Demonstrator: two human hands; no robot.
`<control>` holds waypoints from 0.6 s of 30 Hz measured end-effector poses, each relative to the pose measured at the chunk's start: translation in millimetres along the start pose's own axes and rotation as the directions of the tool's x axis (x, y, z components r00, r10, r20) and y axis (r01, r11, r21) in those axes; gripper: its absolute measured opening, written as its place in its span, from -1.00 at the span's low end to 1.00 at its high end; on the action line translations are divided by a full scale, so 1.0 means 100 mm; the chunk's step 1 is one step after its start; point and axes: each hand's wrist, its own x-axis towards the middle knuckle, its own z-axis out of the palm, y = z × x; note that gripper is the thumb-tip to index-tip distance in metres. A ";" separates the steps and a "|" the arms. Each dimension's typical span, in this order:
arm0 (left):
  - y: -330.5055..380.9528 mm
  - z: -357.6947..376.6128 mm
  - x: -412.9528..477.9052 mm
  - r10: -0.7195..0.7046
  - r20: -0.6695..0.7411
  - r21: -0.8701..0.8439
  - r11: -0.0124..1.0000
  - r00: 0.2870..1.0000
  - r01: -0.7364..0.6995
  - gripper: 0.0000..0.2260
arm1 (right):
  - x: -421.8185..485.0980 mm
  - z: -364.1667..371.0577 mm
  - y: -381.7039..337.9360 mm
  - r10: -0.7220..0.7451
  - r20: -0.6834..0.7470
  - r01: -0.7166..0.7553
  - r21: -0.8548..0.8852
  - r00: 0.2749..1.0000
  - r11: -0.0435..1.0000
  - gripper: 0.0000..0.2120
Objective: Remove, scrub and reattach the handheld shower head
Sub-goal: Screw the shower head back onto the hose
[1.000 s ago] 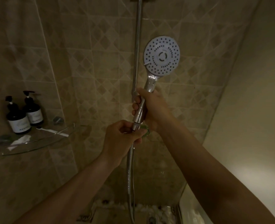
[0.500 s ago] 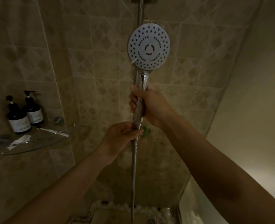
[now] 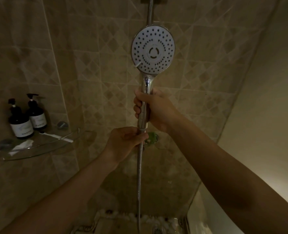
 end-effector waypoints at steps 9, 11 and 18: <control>-0.12 0.06 0.07 0.148 -0.108 0.084 0.987 0.983 -0.139 -0.68 | -0.02 -0.01 0.02 0.005 -0.024 -0.004 0.036 1.000 0.999 -0.92; -0.14 0.06 0.07 0.167 -0.100 0.095 0.983 0.981 -0.158 -0.66 | -0.02 -0.01 0.02 0.008 -0.028 -0.007 0.031 1.000 0.999 -0.93; -0.12 -0.05 0.08 -0.007 0.116 0.060 0.998 0.993 0.000 -0.95 | -0.01 -0.05 0.04 -0.003 -0.043 0.003 0.002 0.999 1.000 -0.90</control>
